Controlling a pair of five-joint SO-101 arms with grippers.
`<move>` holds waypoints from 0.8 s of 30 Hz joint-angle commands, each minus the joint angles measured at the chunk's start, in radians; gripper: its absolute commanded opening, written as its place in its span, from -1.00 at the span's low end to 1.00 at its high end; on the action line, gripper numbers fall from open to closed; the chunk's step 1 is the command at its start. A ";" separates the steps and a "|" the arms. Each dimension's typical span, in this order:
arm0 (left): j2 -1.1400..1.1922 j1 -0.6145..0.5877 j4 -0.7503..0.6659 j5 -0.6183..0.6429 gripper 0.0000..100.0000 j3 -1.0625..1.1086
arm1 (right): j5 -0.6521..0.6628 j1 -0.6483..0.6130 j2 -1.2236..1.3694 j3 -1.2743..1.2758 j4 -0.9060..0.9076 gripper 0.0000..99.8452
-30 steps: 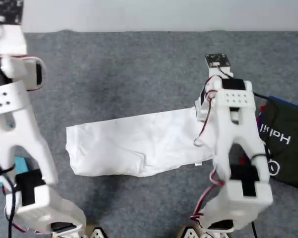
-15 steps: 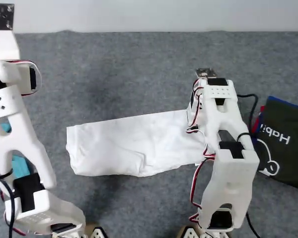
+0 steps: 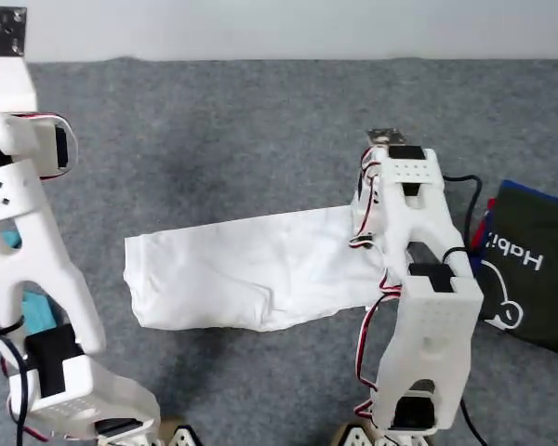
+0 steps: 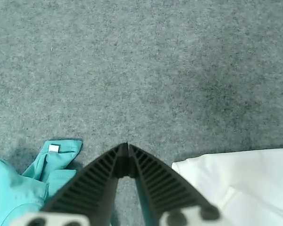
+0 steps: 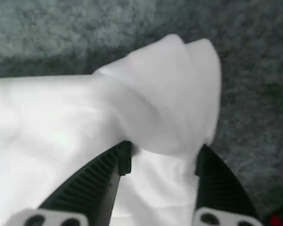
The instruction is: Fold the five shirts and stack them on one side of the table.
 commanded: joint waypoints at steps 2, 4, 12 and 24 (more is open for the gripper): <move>-0.046 -0.006 0.017 -0.012 -0.99 -0.002 | 0.026 -0.005 0.022 -0.071 0.048 -0.97; -0.046 -0.006 0.017 -0.012 -0.99 -0.002 | 0.055 -0.007 0.019 -0.109 0.094 -0.98; -0.057 -0.009 0.018 -0.012 -0.99 -0.010 | 0.143 0.008 0.021 -0.334 0.352 -0.98; -0.262 -0.120 0.020 -0.011 -0.99 -0.002 | 0.207 -0.124 -0.211 -0.390 0.437 -0.98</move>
